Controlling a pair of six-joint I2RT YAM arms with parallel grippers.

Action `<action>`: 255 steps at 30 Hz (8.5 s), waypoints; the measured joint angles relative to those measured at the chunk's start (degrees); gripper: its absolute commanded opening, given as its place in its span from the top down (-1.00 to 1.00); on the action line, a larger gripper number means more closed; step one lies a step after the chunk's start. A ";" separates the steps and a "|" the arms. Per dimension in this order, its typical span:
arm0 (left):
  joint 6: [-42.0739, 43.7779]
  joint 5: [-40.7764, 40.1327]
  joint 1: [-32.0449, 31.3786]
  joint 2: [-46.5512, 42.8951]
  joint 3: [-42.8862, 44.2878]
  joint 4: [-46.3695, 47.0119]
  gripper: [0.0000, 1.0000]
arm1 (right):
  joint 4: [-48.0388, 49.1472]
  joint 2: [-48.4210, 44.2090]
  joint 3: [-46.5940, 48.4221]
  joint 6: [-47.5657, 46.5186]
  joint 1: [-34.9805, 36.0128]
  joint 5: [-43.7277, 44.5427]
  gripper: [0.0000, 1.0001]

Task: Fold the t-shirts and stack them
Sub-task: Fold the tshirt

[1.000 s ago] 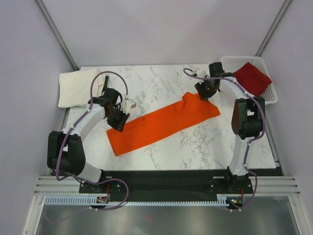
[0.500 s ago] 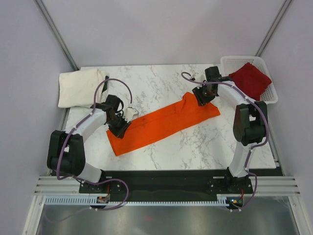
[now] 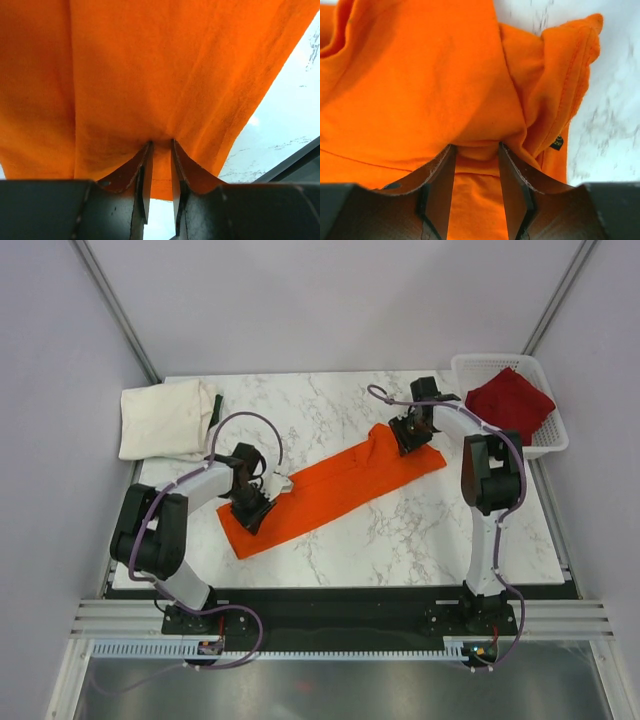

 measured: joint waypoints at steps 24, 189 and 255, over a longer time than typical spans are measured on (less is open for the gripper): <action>-9.90 -3.23 -28.87 13.49 15.78 -2.62 0.44 | 16.79 31.76 45.38 -0.72 10.88 4.33 -0.57; -49.11 13.44 -8.09 -8.70 5.51 4.28 -0.31 | 11.67 -40.15 -37.73 32.11 10.91 -27.30 -0.67; -68.72 31.65 -10.67 7.04 -8.02 20.22 0.96 | 18.56 -27.08 -53.75 50.99 13.57 -34.32 1.00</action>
